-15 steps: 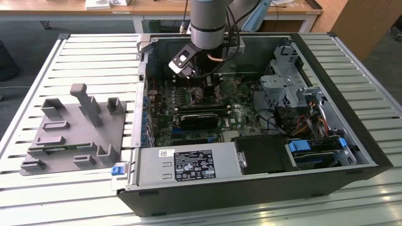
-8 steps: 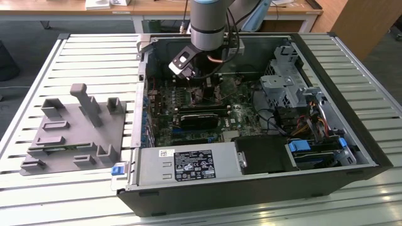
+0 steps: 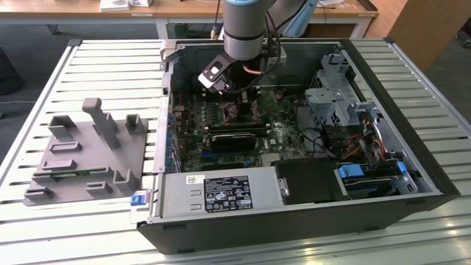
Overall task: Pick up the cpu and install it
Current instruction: 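Place the cpu into insertion slot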
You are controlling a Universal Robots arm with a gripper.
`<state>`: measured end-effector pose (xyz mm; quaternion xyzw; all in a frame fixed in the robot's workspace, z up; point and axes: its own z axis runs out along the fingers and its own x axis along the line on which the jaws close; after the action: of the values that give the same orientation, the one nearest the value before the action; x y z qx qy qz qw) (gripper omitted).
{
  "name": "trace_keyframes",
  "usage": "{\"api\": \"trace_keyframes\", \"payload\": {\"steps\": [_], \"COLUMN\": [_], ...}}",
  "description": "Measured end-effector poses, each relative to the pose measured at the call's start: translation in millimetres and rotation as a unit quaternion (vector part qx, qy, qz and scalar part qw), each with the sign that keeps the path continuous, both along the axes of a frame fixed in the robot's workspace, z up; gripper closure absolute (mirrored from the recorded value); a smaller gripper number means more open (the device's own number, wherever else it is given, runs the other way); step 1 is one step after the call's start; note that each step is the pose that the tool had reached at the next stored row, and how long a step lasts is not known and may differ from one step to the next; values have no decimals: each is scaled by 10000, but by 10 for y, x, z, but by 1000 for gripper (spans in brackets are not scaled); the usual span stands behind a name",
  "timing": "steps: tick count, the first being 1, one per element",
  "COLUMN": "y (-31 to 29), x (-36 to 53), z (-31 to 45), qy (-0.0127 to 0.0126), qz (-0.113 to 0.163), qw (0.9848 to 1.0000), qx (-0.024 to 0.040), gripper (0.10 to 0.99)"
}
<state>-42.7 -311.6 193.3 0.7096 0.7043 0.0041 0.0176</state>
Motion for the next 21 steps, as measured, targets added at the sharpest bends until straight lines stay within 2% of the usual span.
{"api": "trace_keyframes", "payload": {"steps": [21], "y": [6], "x": [18], "z": [8], "qy": [-1], "qz": [-39], "qw": [10000], "qx": [3], "gripper": [545]}}
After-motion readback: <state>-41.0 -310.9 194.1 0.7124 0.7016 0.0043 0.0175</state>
